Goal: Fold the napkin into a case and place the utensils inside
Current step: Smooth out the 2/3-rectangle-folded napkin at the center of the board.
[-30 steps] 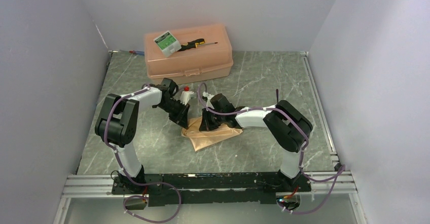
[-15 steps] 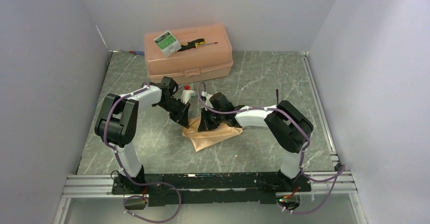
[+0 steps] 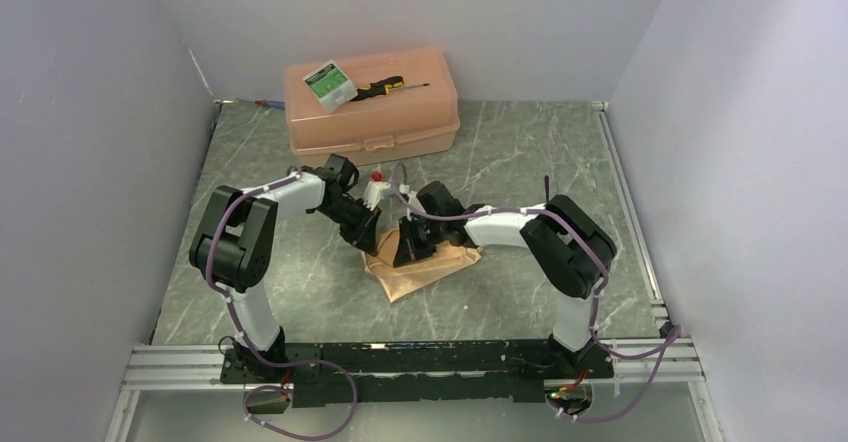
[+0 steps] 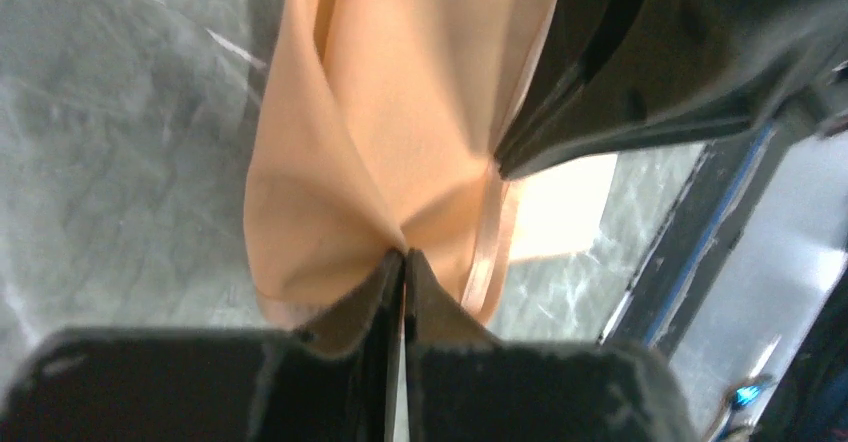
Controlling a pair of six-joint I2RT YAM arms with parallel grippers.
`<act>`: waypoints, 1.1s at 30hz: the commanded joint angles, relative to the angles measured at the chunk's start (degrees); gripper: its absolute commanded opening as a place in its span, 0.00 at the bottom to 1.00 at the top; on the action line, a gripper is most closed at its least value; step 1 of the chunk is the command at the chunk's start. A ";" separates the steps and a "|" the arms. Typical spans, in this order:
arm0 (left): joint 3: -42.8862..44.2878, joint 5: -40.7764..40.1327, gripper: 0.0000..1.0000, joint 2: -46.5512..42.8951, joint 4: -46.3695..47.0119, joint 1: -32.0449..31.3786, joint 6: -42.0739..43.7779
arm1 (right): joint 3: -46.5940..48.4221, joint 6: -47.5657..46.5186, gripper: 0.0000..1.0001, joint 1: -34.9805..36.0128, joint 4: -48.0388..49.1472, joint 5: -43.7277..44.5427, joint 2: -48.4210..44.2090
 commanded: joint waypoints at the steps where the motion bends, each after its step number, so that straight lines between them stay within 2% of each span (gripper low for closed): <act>1: -1.41 -2.63 0.09 -1.07 -2.90 -1.61 3.15 | 2.37 3.31 0.00 -4.49 4.69 -0.61 -4.36; 8: -2.35 -4.19 0.10 -1.89 -2.96 -1.90 4.19 | -5.51 15.32 0.00 -5.52 23.52 1.13 -3.78; 11: -2.93 -4.99 0.13 -2.46 -3.48 -2.05 5.08 | -5.50 15.06 0.00 -6.01 23.12 2.27 -3.93; 15: -3.58 -5.86 0.21 -3.17 -2.76 -2.21 4.99 | -5.73 15.44 0.00 -6.58 23.15 2.40 -3.80; 21: -4.38 -6.83 0.27 -4.10 -1.76 -3.20 4.78 | -3.56 18.08 0.00 -5.14 25.12 1.53 -0.14; 27: -4.82 -7.56 0.27 -4.29 -1.62 -4.15 5.20 | -1.49 20.07 0.00 -4.29 27.48 0.89 3.97; 33: -5.07 -8.67 0.27 -3.85 -1.19 -5.15 5.48 | 1.37 19.12 0.00 -3.36 25.40 1.45 6.79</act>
